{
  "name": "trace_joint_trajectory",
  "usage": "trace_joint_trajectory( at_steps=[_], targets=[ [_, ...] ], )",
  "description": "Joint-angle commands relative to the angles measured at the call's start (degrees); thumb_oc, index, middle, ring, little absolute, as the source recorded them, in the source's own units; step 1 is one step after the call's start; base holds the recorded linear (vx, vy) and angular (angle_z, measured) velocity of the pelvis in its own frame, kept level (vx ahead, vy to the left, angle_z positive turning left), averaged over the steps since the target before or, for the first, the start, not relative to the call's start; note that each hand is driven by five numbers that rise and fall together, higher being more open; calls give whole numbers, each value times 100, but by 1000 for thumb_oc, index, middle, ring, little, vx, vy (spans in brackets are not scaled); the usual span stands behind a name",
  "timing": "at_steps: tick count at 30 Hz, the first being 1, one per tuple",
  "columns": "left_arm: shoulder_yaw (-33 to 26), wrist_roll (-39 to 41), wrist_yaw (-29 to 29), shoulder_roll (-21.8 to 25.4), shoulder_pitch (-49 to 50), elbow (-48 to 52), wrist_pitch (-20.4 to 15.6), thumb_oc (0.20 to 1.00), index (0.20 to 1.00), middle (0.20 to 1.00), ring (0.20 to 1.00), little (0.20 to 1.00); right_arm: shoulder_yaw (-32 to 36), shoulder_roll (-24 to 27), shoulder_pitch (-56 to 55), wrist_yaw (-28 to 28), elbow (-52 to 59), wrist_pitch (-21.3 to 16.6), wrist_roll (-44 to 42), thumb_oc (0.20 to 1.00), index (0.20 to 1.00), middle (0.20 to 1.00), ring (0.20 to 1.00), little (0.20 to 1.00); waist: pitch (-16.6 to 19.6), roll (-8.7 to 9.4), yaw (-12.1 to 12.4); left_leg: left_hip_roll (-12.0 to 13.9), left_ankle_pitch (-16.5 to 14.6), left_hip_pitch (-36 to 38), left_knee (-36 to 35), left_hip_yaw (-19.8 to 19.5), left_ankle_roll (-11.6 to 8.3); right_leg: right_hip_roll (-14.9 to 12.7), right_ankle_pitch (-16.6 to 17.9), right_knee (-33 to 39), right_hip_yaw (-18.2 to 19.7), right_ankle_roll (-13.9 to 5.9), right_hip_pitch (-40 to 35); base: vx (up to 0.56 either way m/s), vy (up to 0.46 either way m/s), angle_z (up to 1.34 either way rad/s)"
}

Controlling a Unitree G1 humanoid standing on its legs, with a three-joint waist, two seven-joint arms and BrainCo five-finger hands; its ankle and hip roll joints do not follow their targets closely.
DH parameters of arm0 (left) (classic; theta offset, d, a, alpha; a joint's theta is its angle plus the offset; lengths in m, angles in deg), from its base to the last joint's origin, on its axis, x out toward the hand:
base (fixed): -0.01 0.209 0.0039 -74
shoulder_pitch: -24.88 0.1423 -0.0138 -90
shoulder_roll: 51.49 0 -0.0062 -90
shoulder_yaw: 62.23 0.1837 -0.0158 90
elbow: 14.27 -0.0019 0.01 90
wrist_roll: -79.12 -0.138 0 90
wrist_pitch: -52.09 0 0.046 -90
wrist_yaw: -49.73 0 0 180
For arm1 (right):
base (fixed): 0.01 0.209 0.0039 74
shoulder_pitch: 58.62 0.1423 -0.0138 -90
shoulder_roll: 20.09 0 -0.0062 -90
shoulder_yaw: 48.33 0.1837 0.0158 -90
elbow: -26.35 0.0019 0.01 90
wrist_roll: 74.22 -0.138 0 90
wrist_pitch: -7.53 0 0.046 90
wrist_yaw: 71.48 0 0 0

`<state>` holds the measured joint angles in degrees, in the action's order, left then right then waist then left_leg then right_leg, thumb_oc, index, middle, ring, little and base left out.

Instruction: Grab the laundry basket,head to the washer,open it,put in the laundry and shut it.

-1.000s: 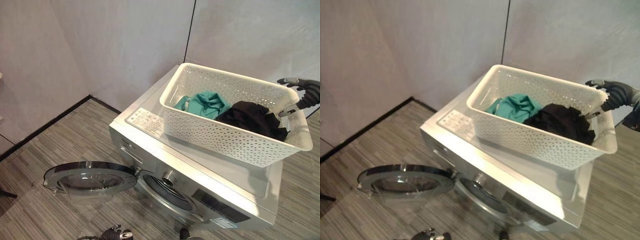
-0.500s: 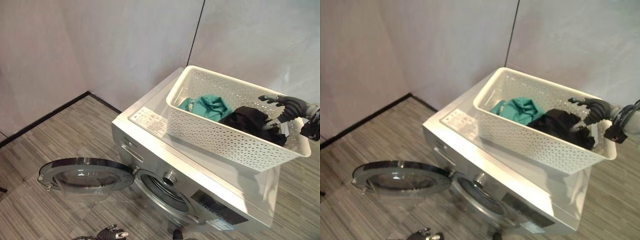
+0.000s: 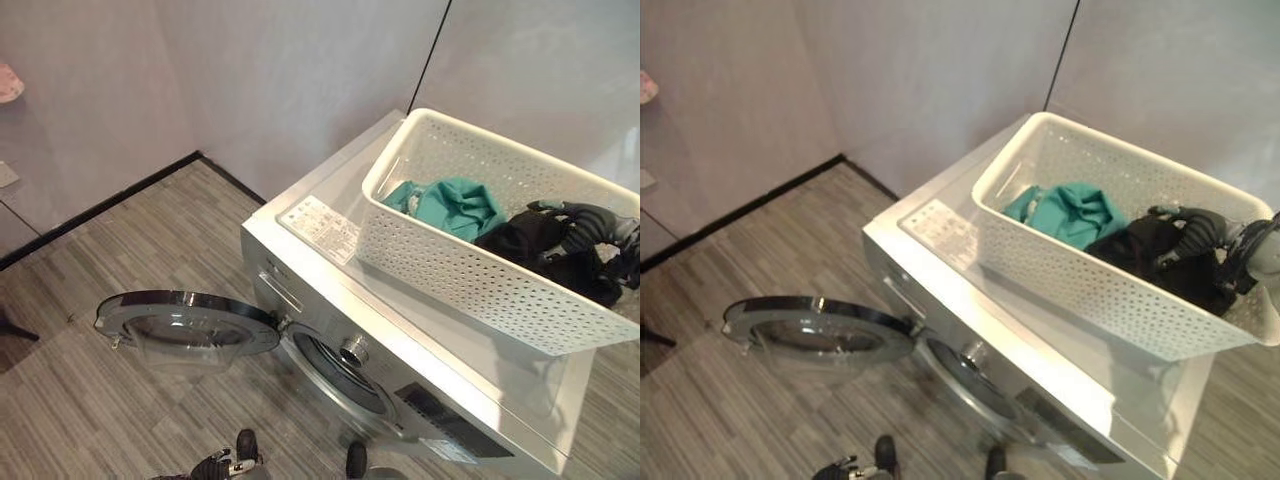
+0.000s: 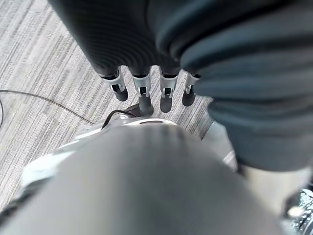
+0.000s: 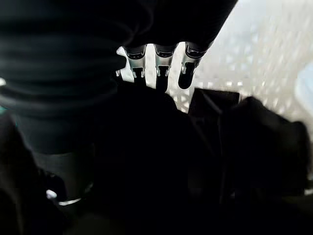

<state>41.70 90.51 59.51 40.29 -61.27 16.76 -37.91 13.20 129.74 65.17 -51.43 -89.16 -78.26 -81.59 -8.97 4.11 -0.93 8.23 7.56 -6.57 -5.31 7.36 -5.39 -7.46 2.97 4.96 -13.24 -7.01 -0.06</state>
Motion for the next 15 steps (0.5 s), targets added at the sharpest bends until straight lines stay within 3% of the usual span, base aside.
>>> trace_joint_trajectory(
  at_steps=[1,5,10,11,15],
  targets=[
    [204,222,-86,286,-310,81,-109,1000,1000,1000,1000,1000,-503,-332,583,-96,-399,51,400,1000,1000,1000,1000,1000,-334,233,281,493,-753,371,340,-134,-280,-611,172,-81,207,-283,513,-95,-50,34],
    [301,184,-128,308,-419,139,-128,1000,1000,1000,1000,1000,-939,-671,539,151,-594,86,747,1000,1000,1000,1000,1000,-525,190,304,522,-689,203,356,-209,-291,-608,181,-119,166,-259,632,-65,-37,14],
    [380,174,-187,314,-506,330,-183,1000,1000,1000,1000,1000,-1422,-1104,-269,904,-149,143,874,1000,1000,1000,1000,1000,-813,152,345,590,-575,-17,363,-374,-322,-567,150,-161,75,-221,747,-58,-67,5],
    [430,196,-179,304,-502,371,-202,1000,1000,1000,1000,1000,-1470,-1158,-449,986,-132,155,743,200,200,200,200,200,-816,153,359,595,-546,-15,330,-369,-338,-542,142,-132,77,-215,733,-25,-36,14],
    [364,116,-180,296,-455,212,-180,1000,1000,1000,1000,1000,-1332,-1133,-375,798,148,86,471,200,200,200,200,200,-672,150,318,614,-536,123,227,-276,-355,-482,85,-58,163,-211,654,-4,-2,1]
  ],
)
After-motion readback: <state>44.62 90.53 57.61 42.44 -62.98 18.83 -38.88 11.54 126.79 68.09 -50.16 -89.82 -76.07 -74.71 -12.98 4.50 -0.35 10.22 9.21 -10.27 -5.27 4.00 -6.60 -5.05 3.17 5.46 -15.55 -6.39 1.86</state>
